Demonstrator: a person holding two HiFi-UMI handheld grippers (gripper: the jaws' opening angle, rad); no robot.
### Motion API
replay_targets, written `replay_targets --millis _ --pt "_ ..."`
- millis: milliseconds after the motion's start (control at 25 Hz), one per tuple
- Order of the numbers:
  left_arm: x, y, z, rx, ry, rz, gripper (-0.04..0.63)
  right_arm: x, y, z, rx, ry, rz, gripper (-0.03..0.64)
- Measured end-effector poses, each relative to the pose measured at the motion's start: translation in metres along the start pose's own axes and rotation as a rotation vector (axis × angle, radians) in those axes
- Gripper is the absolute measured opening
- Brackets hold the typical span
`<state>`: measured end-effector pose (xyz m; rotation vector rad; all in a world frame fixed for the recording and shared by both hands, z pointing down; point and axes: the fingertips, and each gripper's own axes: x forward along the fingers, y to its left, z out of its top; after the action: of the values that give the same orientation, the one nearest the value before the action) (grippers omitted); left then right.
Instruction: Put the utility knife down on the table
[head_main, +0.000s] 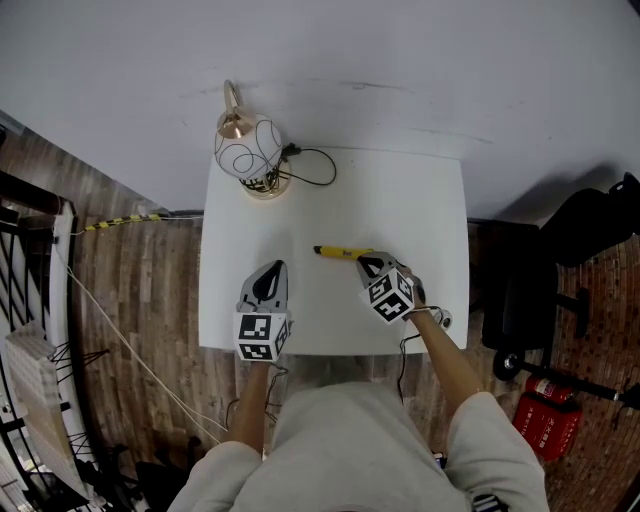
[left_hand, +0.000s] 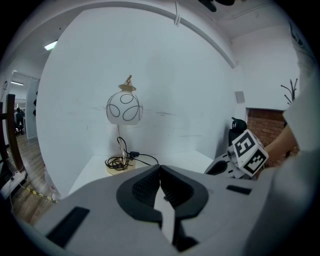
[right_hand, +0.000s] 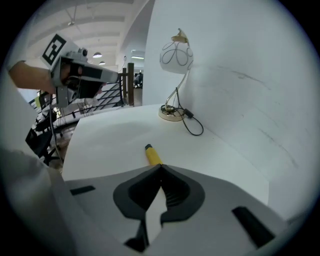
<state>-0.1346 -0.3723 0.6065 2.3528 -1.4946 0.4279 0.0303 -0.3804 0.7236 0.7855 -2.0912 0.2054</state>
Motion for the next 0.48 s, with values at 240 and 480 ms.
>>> replay_targets --millis 240,480 --pt "0.000 -0.008 0.006 0.008 -0.010 -0.004 0.006 -0.030 -0.009 0.015 0.167 -0.130 -0.066 -0.002" --pt "-0.001 -0.015 0.018 0.025 -0.029 -0.009 0.006 -0.066 -0.019 0.032 0.243 -0.237 -0.144 -0.002"
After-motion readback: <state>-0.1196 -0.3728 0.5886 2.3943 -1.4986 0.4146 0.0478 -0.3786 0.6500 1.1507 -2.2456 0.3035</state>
